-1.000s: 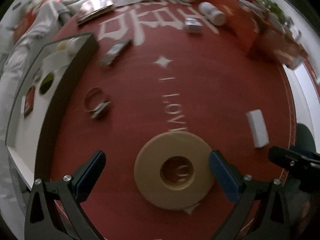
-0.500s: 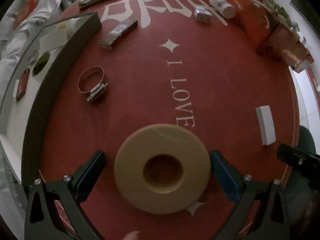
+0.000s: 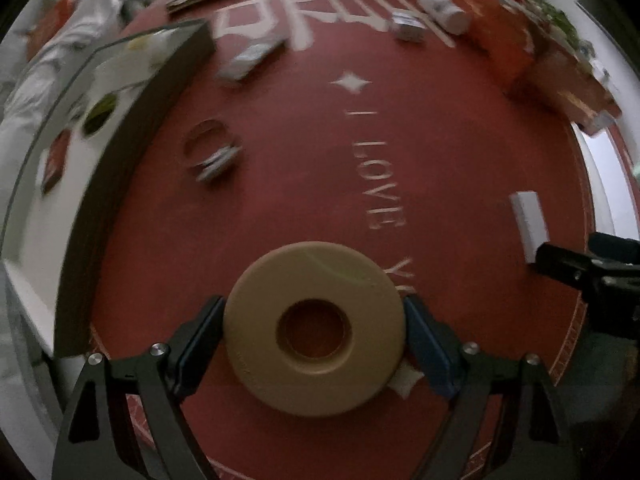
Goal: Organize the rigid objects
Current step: 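Grasp second white block with right tool while left tool lifts tan ring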
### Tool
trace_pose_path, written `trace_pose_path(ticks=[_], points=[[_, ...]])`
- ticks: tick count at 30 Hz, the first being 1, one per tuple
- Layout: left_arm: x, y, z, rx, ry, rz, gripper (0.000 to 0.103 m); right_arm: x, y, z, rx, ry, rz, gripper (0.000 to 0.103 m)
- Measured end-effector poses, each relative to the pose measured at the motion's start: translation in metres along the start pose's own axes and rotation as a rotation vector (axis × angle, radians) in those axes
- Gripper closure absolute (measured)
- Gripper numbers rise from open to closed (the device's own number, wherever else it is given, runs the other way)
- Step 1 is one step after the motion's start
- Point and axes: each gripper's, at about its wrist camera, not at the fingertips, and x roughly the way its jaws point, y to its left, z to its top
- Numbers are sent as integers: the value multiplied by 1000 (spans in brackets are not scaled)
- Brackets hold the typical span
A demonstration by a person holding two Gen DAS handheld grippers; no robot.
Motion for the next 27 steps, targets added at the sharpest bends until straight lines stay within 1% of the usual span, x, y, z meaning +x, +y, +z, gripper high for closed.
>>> trace_pose_path(ticks=[2,4,5,6,9,13,14,17,18,19,20,22,23,25,27], points=[[2,10,1,-29,-5,4,14,5,6,6,-30,7,-25,0],[3,12,1,-31,-10,6,14,13,15,12,-49,17,-46,0],[4,11,1,-29,-13,10,14,20,21,15,-67,38,-65,0],[5,10,1,-30,-15,10,14,21,23,16,-62,24,-46,0],[5,9,-1,-34,-17,9,14,23,24,17,-50,21,-41,0],[7,6,-3,-37,-24,12,13,24,24,13,-52,-14,-39,0],[0,12,-16,-39,-26,14,13,24,24,12,-52,-24,-39,0],[0,16,-18,-39,-29,15,13,26,26,15,-53,-2,-47,0],[0,17,-18,-38,-29,15,13,26,28,15,-53,4,-49,2],[0,17,-19,-36,-29,14,14,23,29,13,-66,-1,-46,9],[0,18,-19,-36,-27,12,14,19,33,13,-93,-4,-43,14],[-2,17,-18,-35,-23,11,14,14,41,16,-143,-9,-33,37],[-3,17,-18,-34,-20,9,14,12,44,16,-155,-10,-30,44],[-3,18,-18,-37,-17,9,14,9,47,16,-162,-14,-26,79],[-5,19,-18,-41,-17,3,14,8,45,16,-149,-15,0,79]])
